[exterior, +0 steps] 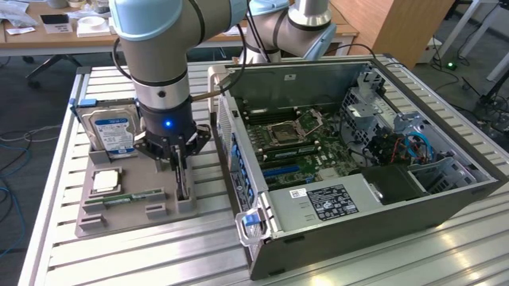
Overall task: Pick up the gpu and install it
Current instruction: 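Pick up the gpu and move the gpu toward the slot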
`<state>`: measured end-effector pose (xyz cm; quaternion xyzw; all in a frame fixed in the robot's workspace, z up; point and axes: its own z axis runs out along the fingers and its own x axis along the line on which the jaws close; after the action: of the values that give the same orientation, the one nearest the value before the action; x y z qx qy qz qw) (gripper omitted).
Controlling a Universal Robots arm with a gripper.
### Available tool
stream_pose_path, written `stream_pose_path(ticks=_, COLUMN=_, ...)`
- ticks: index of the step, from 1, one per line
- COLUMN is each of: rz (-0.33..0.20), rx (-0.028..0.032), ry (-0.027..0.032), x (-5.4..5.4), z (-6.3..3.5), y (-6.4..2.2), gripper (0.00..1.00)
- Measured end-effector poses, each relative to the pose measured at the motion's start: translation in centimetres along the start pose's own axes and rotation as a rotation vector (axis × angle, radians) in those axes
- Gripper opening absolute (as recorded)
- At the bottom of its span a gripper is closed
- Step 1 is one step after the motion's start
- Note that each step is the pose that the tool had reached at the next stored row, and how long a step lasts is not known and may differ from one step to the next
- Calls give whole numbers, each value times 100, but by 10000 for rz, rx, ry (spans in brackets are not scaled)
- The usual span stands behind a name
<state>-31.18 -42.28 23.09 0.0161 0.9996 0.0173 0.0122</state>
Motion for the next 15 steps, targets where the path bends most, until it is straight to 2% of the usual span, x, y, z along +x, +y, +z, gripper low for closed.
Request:
stream_pose_path(ticks=4, rz=1, rx=1, ry=1, x=-1, z=-56, y=2, gripper=26)
stream_pose_path(ticks=15, rz=0, rx=1, ry=1, x=-8, z=-362, y=13, gripper=26)
